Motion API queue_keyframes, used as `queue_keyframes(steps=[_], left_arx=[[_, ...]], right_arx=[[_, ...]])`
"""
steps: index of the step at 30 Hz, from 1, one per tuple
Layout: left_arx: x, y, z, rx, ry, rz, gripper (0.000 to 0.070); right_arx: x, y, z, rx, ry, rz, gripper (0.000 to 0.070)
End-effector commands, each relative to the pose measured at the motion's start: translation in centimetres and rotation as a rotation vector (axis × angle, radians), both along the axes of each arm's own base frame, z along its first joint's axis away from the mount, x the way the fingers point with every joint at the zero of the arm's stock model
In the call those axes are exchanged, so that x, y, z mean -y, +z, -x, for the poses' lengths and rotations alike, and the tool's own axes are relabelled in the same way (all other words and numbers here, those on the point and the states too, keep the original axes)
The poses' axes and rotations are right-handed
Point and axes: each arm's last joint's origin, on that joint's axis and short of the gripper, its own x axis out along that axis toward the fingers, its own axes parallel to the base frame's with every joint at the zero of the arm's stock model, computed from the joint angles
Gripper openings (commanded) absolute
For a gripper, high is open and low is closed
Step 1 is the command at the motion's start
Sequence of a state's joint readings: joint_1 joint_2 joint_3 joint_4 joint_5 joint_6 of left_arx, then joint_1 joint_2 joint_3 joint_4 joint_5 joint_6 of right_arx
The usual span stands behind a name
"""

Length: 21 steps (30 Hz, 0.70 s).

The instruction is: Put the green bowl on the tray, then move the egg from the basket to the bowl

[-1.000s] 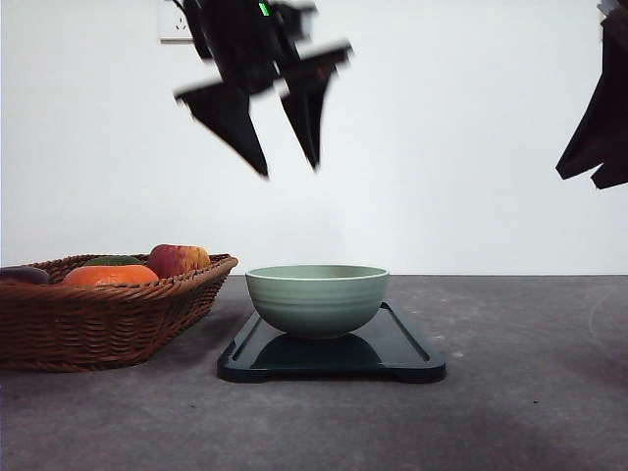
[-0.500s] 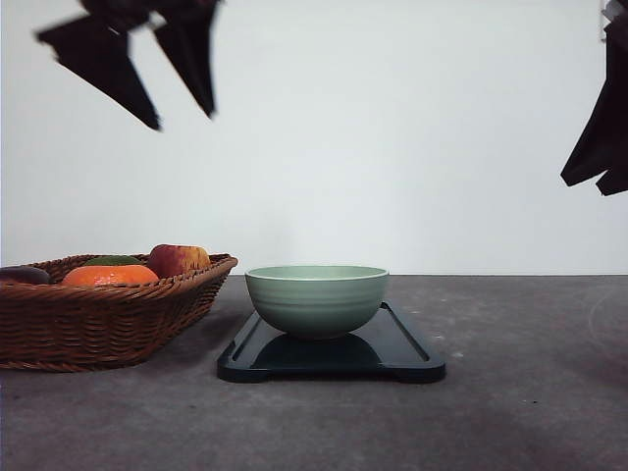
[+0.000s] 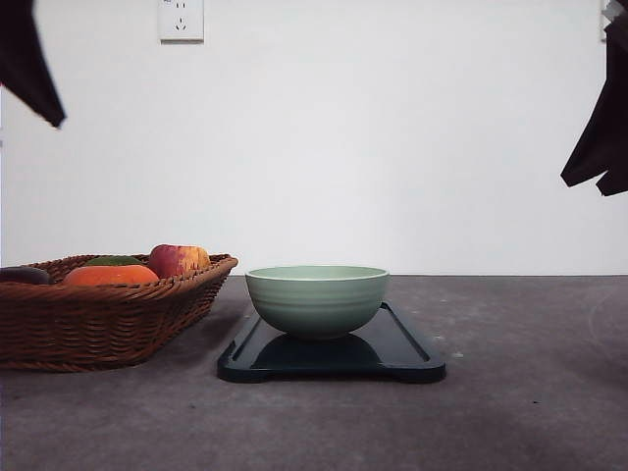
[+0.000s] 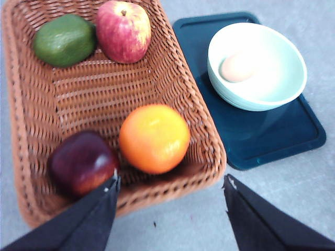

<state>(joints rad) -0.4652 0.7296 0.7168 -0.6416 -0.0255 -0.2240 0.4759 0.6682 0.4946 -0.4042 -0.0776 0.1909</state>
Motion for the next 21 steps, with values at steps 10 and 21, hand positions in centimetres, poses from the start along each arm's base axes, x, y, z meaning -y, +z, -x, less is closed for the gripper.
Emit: queue_keyframes(steps=[10,21], left_arx=[[-0.5,-2.1,1.2,-0.028,0.027,0.077,0.0391],[-0.3,-1.7,1.1,0.0,0.007,0.093,0.0]], right_arx=[[-0.1,0.2,0.0,0.0,0.006,-0.009,0.0215],[-0.2,0.4,0.0,0.011,0.024,-0.027,0.0016]])
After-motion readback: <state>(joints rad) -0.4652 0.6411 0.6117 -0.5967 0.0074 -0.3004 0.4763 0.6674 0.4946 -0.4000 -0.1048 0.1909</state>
